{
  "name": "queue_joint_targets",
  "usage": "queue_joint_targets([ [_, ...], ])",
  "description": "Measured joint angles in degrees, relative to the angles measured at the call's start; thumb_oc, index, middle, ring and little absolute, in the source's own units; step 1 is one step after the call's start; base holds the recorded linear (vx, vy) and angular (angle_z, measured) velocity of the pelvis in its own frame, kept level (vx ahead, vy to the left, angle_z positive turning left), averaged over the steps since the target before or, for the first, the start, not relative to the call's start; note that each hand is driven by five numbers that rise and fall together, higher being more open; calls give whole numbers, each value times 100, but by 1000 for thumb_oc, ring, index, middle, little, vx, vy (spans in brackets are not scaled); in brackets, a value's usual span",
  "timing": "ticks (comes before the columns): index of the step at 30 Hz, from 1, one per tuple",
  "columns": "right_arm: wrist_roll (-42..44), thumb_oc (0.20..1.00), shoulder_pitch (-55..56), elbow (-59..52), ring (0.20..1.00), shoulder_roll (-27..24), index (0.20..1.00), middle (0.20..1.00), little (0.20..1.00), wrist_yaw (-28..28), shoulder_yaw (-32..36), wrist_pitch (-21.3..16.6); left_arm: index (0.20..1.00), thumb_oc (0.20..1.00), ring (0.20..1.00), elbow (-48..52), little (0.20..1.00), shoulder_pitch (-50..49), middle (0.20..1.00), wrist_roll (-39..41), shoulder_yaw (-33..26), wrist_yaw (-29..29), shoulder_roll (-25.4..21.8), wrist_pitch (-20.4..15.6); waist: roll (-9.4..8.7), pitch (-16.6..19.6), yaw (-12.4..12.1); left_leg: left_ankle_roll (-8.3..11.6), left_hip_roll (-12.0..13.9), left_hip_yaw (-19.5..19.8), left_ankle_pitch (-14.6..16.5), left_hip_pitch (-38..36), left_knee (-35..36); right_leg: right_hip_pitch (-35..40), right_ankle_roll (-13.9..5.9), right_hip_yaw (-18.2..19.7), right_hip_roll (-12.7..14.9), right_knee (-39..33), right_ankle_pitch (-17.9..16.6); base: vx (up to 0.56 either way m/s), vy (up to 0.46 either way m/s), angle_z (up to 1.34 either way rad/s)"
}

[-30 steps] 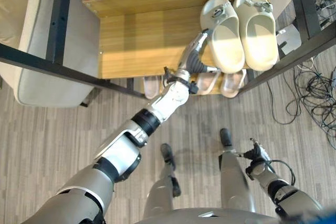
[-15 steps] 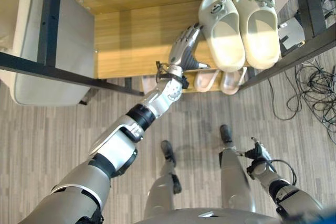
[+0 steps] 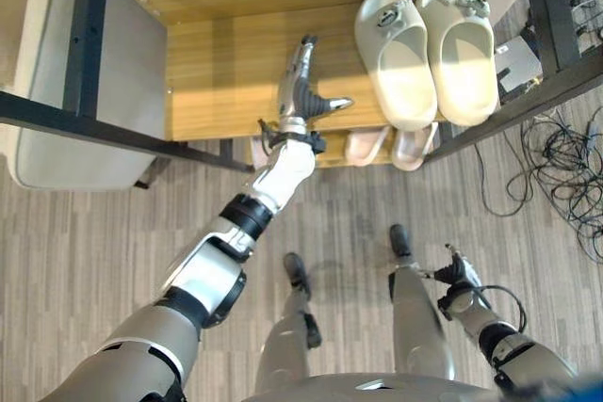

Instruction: Arrange the slippers neatly on the shoe rack.

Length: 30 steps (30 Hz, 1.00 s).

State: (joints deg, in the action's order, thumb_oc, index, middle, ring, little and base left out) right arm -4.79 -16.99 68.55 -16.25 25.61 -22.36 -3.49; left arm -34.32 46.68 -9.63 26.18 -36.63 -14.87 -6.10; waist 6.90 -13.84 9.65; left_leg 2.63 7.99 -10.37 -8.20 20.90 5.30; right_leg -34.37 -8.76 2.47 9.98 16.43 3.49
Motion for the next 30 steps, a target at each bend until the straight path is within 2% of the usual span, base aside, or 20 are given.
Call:
queue_joint_targets([
  [6, -1, 1000, 84, -22, 1000, -6, 1000, 1000, 1000, -11, 41, 9, 1000, 1000, 1000, 577, 1000, -364, 1000, 19, -111, 20, -94, -74, 6, 6, -125, 0, 6, 16, -1, -64, 0, 106, 17, -32, 2, -41, -14, 3, 2, 1],
  [9, -2, 1000, 109, -19, 1000, 33, 1000, 1000, 1000, -35, 77, 37, 1000, 1000, 1000, 1636, 1000, -688, 1000, 4, -216, 96, -355, -119, 8, 7, -181, 1, 3, 20, -1, -114, 0, 177, 18, -44, 7, -54, -14, 0, 0, 0],
  [11, -3, 1000, 198, -3, 1000, 39, 1000, 1000, 1000, -53, 143, 77, 1000, 1000, 1000, 2121, 1000, -869, 1000, -2, -216, 241, -392, -255, 16, 14, -280, 1, 2, 24, -2, -275, -1, 382, 16, -63, 11, -125, -9, 6, -6, 9],
  [13, -20, 1000, 214, -24, 1000, 24, 1000, 1000, 1000, -67, 163, 114, 1000, 1000, 1000, 2370, 1000, -1102, 1000, 17, -276, 401, -408, -438, 111, 117, -332, 1, 24, 152, -1, -315, 0, 547, 7, -209, 24, -200, 3, 35, -17, 20],
  [15, -54, 1000, 195, -69, 1000, 11, 1000, 1000, 1000, -73, 194, 172, 1000, 1000, 1000, 2846, 1000, -1666, 1000, 145, -362, 615, -451, -590, 128, 137, -429, 0, 38, 155, -2, -476, -1, 744, 8, -238, 16, -252, 5, 25, -15, 8],
  [17, -88, 1000, 215, -59, 1000, 11, 1000, 1000, 1000, -81, 224, 191, 1000, 1000, 1000, 2957, 1000, -2131, 1000, 227, -360, 767, -515, -694, 153, 215, -483, -4, 44, 173, 1, -604, -1, 911, -24, -282, 17, -252, 71, 7, 0, 13],
  [18, -109, 1000, 179, -62, 1000, 25, 1000, 1000, 1000, -105, 275, 195, 1000, 1000, 1000, 2979, 1000, -2340, 1000, 226, -362, 848, -623, -722, 173, 276, -558, -86, 52, 189, 59, -600, 0, 923, -22, -334, 21, -227, 109, -2, -4, 10],
  [21, -110, 1000, 225, -26, 1000, 29, 1000, 1000, 1000, -182, 292, 254, 1000, 1000, 1000, 3112, 1000, -2696, 1000, 223, -275, 1074, -856, -807, 179, 288, -610, -86, 53, 234, 58, -720, -1, 1094, -9, -371, 21, -260, 100, -11, 1, 10],
  [25, -148, 1000, 422, -6, 1000, 53, 1000, 1000, 1000, -281, 377, 270, 1000, 1000, 1000, 3319, 1000, -3241, 1000, 233, -166, 1469, -1415, -966, 191, 410, -704, -133, 58, 358, 94, -821, 0, 1327, 7, -552, 47, -319, 151, -16, -8, 20],
  [30, -279, 1000, 565, -20, 1000, 59, 1000, 1000, 1000, -296, 388, 304, 1000, 1000, 1000, 3325, 1000, -3515, 1000, 299, -164, 1791, -1530, -1068, 172, 500, -755, -166, 69, 466, 118, -1005, 0, 1653, 2, -670, 46, -480, 134, -22, -8, 8],
])
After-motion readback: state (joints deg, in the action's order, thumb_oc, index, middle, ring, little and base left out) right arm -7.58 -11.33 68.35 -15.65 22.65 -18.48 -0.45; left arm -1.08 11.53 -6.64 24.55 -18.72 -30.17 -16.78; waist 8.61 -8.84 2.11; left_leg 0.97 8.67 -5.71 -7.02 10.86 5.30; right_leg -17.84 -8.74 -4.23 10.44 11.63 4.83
